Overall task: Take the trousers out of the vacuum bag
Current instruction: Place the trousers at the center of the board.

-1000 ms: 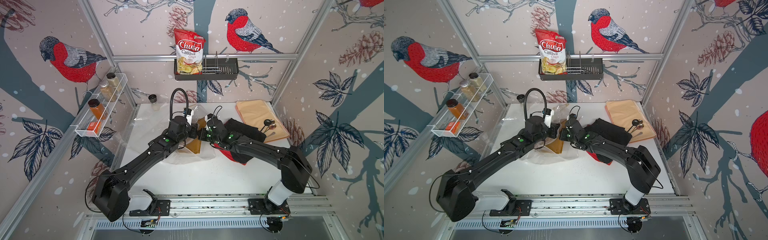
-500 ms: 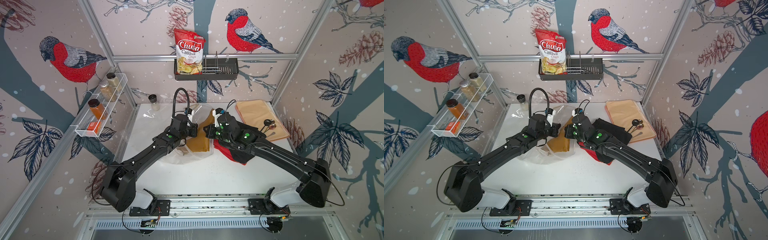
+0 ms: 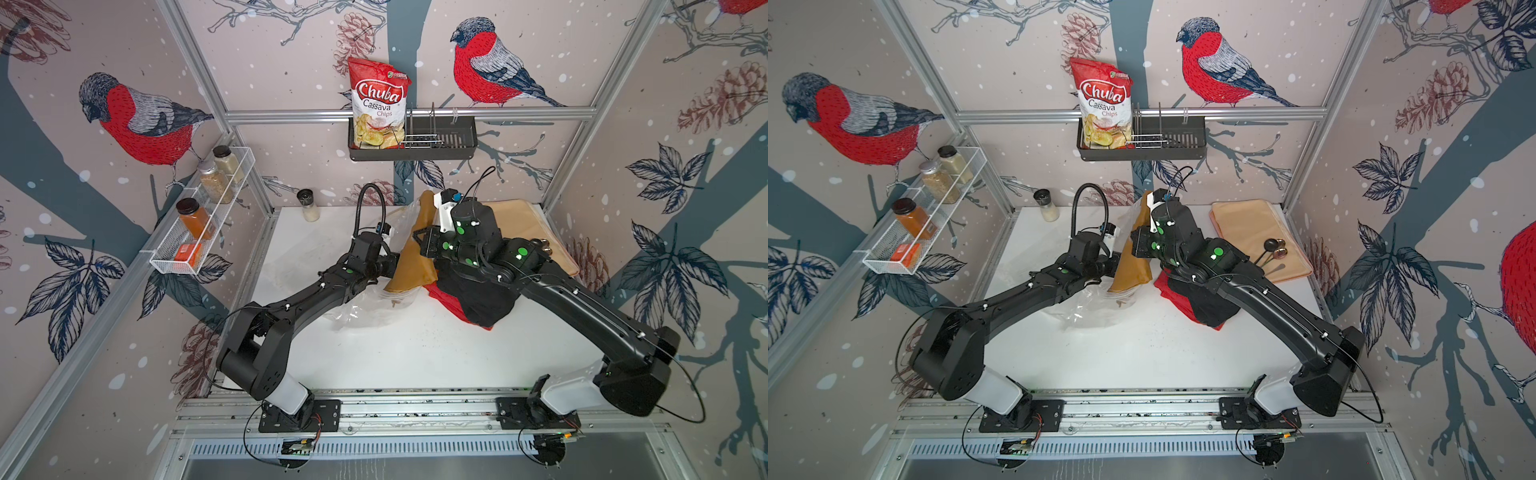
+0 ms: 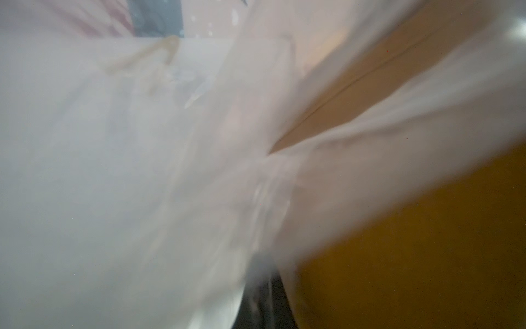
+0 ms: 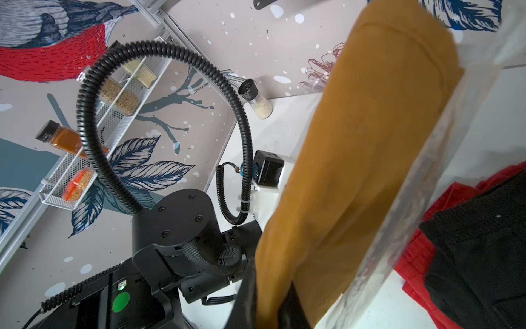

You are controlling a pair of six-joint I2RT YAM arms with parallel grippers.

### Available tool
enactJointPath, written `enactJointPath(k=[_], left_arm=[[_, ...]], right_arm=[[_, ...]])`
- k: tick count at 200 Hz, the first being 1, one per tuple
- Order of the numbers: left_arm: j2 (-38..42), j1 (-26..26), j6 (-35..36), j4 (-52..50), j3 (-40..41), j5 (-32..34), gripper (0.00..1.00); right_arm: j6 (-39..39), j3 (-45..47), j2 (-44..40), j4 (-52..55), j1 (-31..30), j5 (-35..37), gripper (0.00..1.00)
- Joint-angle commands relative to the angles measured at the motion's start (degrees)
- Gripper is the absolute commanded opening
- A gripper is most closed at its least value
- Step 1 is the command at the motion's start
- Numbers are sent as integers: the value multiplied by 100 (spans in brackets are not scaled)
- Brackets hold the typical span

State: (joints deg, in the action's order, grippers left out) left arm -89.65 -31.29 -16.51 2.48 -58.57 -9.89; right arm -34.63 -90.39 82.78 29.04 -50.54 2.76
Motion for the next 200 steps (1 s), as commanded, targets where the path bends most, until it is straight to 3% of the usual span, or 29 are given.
enactJointPath(k=[1, 49, 98, 200], left_arm=[[0, 0, 34, 199, -54, -478, 0], [-315, 0, 122, 153, -426, -770, 0], [-529, -11, -33, 74, -283, -638, 0], [430, -6, -124, -954, 823, 1022, 0]], right_arm=[[216, 74, -25, -1141, -16, -440, 0], [394, 65, -115, -1374, -98, -1083, 0], [583, -329, -190, -1188, -134, -611, 0], [499, -2666, 796, -327, 1526, -1220, 0]])
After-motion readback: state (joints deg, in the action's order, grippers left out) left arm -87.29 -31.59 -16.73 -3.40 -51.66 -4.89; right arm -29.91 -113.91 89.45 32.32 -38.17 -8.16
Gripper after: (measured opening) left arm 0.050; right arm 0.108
